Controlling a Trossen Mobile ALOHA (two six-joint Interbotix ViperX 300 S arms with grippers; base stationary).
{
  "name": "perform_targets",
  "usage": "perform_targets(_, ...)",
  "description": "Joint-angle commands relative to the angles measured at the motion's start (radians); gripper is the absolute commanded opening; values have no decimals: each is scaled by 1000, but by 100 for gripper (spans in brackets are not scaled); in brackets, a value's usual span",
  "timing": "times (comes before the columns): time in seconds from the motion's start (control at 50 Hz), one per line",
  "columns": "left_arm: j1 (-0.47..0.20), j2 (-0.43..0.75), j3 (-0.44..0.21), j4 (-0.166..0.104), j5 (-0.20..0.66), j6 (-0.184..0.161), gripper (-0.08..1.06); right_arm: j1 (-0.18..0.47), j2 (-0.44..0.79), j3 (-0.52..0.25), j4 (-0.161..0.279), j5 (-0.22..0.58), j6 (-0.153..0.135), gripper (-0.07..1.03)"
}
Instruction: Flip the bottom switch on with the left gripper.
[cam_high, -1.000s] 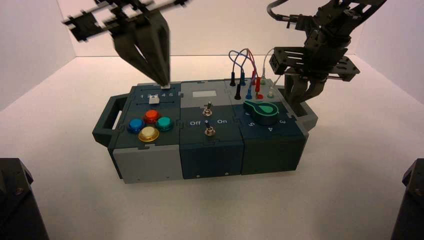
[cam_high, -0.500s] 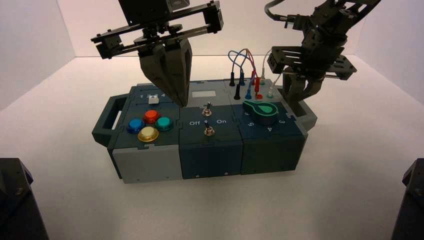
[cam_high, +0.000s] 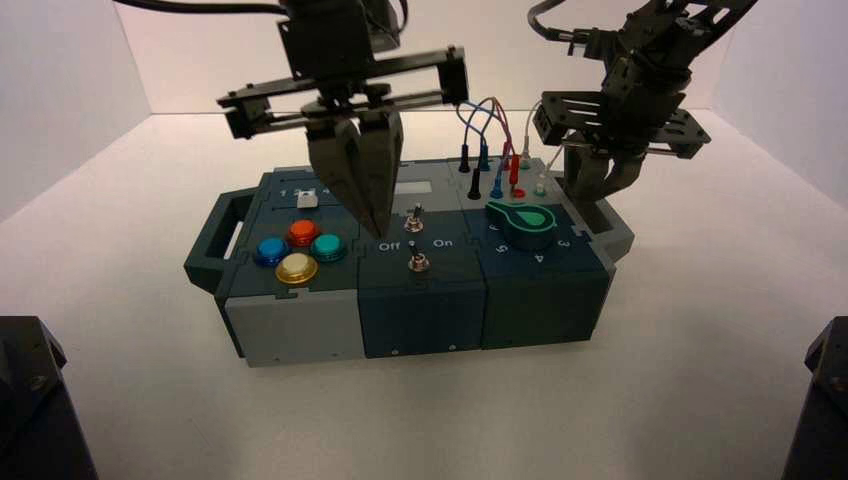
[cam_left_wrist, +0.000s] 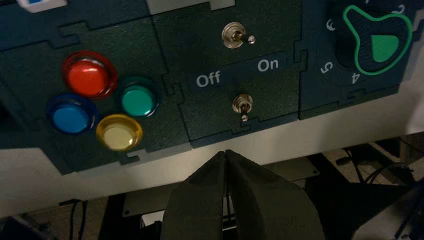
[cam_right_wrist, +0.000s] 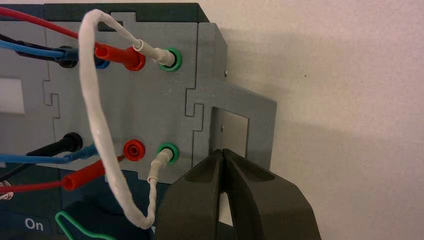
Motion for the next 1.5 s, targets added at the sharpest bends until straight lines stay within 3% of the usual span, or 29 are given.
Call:
perform_targets(0.02,-11,21,-32,5,0,-5,-3,-3,21,5,-5,5,-12,-2)
perform_targets(0.32,-20,60,-37,15,-6,-5,-3,-3,23,5,-5,5,-12,-2)
perform_targets(1.5,-54,143,-100,17,2,-5,-3,-3,25,2,-5,5,-12,-2)
